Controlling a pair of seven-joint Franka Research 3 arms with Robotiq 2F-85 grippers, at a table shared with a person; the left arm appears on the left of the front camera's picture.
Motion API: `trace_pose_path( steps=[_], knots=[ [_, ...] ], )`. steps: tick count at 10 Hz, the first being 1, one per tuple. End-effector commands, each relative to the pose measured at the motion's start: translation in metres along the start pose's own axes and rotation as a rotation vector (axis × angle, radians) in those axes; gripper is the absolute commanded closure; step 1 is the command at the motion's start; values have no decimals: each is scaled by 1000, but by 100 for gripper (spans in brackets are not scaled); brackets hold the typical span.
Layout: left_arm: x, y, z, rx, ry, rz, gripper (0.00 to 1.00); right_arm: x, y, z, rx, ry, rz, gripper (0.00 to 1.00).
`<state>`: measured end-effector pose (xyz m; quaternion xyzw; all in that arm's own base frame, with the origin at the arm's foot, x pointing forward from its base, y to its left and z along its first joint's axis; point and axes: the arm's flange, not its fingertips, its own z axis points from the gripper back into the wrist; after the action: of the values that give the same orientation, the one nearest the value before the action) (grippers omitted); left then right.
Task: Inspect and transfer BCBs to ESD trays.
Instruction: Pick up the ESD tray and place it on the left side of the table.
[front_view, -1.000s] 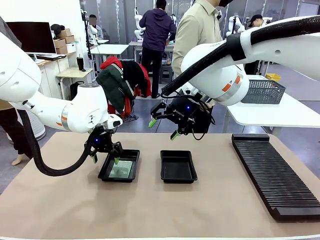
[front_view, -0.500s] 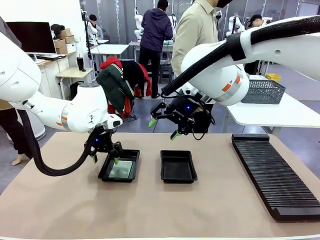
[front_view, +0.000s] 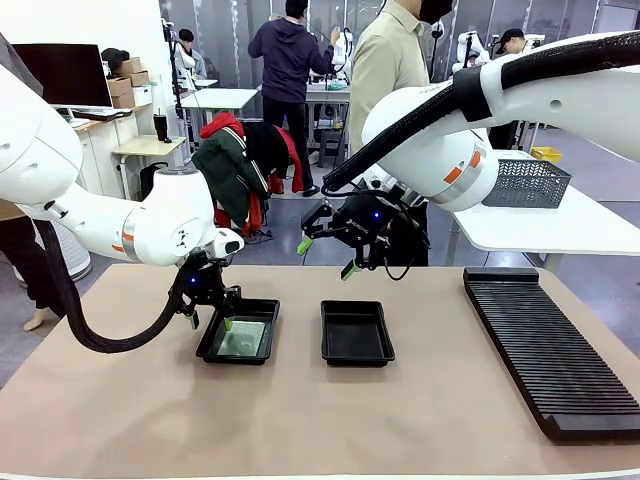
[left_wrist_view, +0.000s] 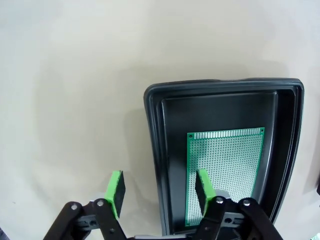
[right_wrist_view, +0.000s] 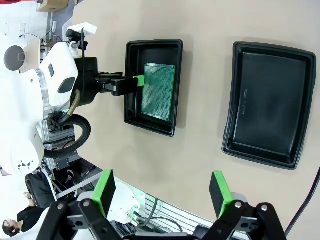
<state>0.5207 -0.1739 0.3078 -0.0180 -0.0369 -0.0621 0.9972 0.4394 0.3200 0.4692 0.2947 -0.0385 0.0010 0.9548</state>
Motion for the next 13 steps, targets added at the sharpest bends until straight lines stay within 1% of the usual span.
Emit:
trace_pose_path(
  steps=[1, 2, 3, 4, 5, 6, 7, 8, 9, 10, 13],
  knots=[
    [2, -2, -2, -8, -15, 29, 21, 3, 2, -2, -18, -8, -14, 0],
    [3, -3, -3, -1, -14, 31, 40, 3, 2, -2, -18, -8, -14, 0],
    [3, -5, -3, 0, -10, 27, 37, 3, 2, -2, -18, -8, -14, 0],
    [3, -6, -4, 3, -11, 29, 56, 3, 2, -2, -18, -8, -14, 0],
    [4, -7, -3, 0, -12, 34, 53, 3, 2, -2, -18, -8, -14, 0],
    [5, -7, -4, 5, -13, 36, 72, 3, 2, -2, -18, -8, -14, 0],
    [5, -8, -4, 6, -13, 38, 68, 3, 2, -2, -18, -8, -14, 0],
    [6, -8, -4, 7, -12, 40, 87, 3, 2, -2, -18, -8, -14, 0],
    [6, -8, -4, 5, -14, 42, 84, 3, 2, -2, -18, -8, -14, 0],
    [6, -7, -3, 3, -13, 42, 100, 3, 2, -2, -18, -8, -14, 0],
    [7, -4, -3, 7, -8, 50, 100, 3, 2, -2, -18, -8, -14, 0]
  ],
)
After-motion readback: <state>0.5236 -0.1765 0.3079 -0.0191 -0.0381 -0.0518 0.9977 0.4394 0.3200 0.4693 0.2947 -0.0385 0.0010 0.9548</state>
